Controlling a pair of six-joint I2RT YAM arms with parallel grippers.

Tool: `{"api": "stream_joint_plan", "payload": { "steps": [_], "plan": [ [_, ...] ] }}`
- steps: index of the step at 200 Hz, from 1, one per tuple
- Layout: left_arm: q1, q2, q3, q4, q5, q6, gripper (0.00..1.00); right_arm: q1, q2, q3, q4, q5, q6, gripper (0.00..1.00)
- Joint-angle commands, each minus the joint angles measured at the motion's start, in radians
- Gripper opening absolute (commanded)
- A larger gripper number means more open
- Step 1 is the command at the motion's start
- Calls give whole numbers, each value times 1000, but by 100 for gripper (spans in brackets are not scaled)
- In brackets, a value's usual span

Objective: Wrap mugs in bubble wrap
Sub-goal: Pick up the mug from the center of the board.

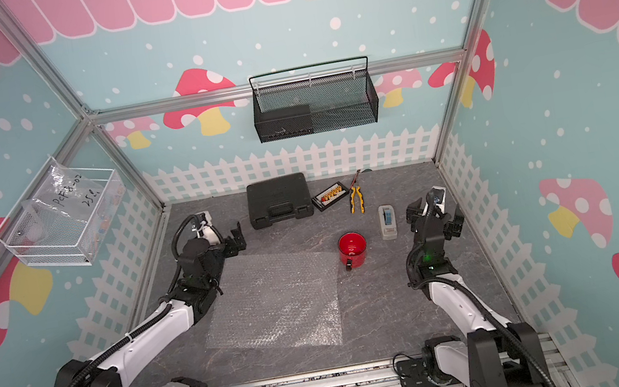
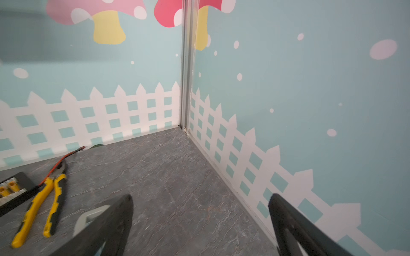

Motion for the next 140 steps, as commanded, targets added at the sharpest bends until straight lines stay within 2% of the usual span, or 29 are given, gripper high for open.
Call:
{"api": "stream_joint_plan", "payload": {
  "steps": [1, 18, 30, 42, 56, 79, 98, 116, 140],
  "plan": [
    [-104, -7, 85, -385, 45, -170, 99, 86, -8, 93, -452, -31, 83, 99],
    [-126, -29, 118, -509, 210, -264, 100, 212, 6, 151, -627, 6, 137, 99],
    [-126, -66, 98, -540, 314, -297, 99, 274, 11, 171, -712, -22, 208, 98],
    [-126, -113, 65, -558, 375, -321, 99, 346, 10, 182, -775, -19, 276, 96],
    [-124, -154, 38, -582, 408, -334, 99, 443, 10, 197, -835, 53, 362, 95],
    [-78, -155, 30, -607, 507, -358, 99, 574, 31, 203, -844, 88, 519, 95],
    [-13, -150, -29, -568, 588, -409, 99, 669, 89, 223, -802, 109, 579, 94],
    [72, -155, -68, -556, 642, -432, 99, 700, 170, 255, -774, 98, 604, 92],
    [102, -186, -64, -591, 638, -416, 100, 740, 246, 275, -734, 82, 667, 87]
  ]
}}
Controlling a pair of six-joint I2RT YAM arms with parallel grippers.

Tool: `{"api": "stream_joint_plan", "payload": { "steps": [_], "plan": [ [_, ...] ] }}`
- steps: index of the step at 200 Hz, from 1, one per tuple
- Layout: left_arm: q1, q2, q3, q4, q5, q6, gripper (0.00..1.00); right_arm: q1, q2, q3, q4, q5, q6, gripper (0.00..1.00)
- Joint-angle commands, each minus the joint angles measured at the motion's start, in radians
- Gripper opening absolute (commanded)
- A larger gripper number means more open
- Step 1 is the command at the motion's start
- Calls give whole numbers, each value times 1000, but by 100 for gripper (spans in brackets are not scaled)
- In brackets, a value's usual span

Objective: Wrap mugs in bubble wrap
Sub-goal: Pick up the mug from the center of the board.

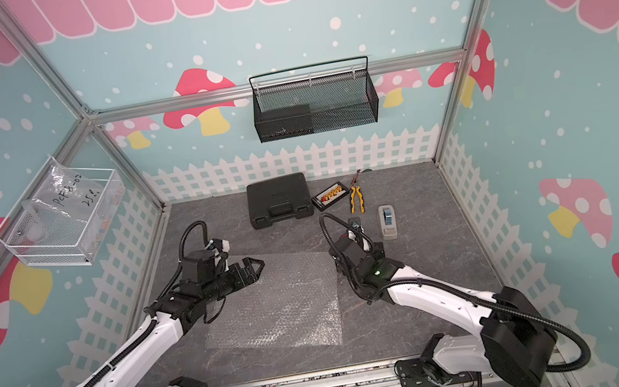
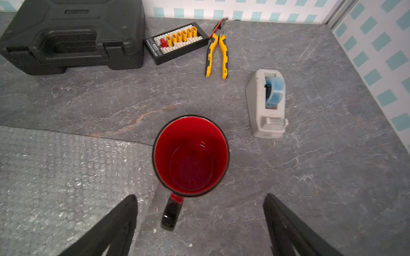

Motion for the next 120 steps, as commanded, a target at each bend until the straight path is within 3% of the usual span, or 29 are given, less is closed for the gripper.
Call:
{"api": "stream_joint_plan", "payload": {
  "steps": [1, 38, 120],
  "plan": [
    [18, -35, 6, -36, 60, -27, 99, 33, 53, 24, 13, 42, 125, 87],
    [36, -69, 20, -94, 18, 9, 99, 43, 89, 12, -20, 114, 247, 80],
    [47, -84, 32, -127, -5, 26, 99, 39, 205, -13, 9, 17, 338, 76]
  ]
}}
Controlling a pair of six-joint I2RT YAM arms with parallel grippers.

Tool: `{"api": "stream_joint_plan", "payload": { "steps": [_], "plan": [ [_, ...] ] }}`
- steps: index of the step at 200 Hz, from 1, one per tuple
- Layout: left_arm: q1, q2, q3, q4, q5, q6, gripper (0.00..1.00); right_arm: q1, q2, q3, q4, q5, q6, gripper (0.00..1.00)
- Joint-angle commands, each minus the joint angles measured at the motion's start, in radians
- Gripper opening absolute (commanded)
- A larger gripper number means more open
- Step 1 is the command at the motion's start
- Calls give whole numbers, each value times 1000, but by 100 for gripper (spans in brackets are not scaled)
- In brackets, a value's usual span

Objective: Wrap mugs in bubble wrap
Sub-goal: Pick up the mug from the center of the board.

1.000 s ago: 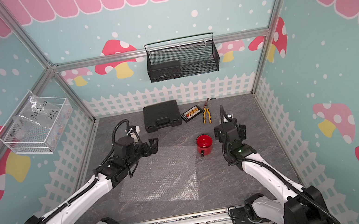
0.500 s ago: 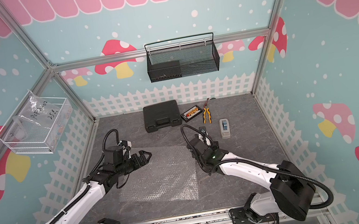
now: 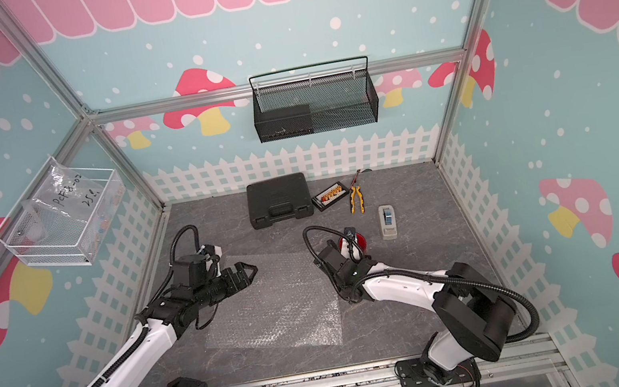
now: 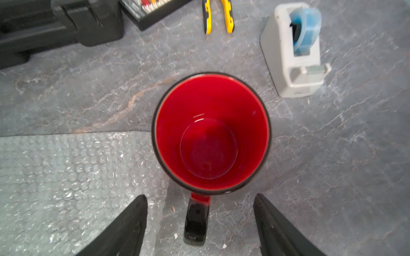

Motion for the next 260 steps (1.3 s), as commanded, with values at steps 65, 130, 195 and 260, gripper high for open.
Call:
{"api": "stream_joint_plan", "payload": {
  "steps": [65, 130, 195, 260],
  "plan": [
    [16, -30, 30, -47, -44, 17, 99, -51, 60, -10, 10, 20, -6, 60],
    [72, -64, 1, -58, -30, -24, 99, -62, 19, -37, 5, 66, -87, 20],
    [171, -91, -31, -72, -4, -88, 99, -48, -167, 2, -49, 127, -492, 7],
    [269, -110, -48, -151, -8, -120, 99, 23, -197, 100, -17, -374, -902, 0]
  ]
}}
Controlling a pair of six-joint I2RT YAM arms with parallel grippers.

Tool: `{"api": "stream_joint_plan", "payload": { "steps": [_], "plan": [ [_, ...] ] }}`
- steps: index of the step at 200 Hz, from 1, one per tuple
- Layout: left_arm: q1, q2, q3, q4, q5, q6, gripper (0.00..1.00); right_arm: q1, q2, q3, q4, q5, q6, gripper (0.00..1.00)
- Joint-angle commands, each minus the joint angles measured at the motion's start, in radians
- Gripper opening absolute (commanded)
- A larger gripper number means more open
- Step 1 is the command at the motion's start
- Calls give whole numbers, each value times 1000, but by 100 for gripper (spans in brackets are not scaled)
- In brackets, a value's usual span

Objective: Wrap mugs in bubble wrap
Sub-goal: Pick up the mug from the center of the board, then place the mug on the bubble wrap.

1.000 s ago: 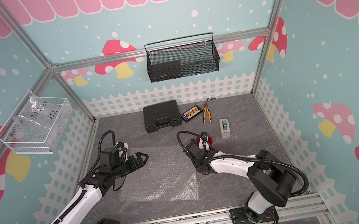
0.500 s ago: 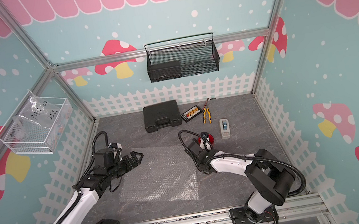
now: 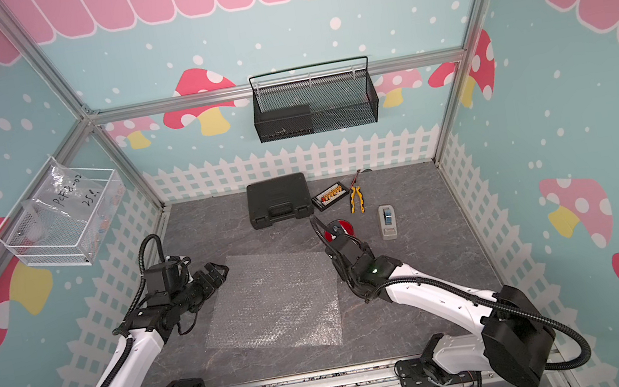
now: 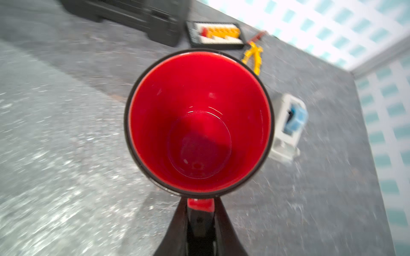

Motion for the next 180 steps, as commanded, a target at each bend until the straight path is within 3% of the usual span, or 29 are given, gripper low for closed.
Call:
{"api": "stream_joint_plan", "payload": {
  "steps": [1, 45, 82, 116, 144, 180],
  "plan": [
    [7, -24, -20, -55, -2, -30, 100, 38, 34, 52, 46, -211, -212, 0],
    [14, -46, 4, -145, -82, 19, 99, 96, 155, 91, 124, -409, -335, 0],
    [21, -34, -8, -155, -96, 18, 99, 108, 258, 111, 226, -477, -367, 0],
    [20, -23, -20, -147, -71, 19, 99, 116, 270, 83, 386, -547, -329, 0],
    [20, -19, -25, -139, -63, 17, 99, 116, 310, 84, 403, -553, -322, 0],
    [20, -18, -31, -125, -46, 19, 99, 116, 366, 55, 472, -647, -276, 0]
  ]
}}
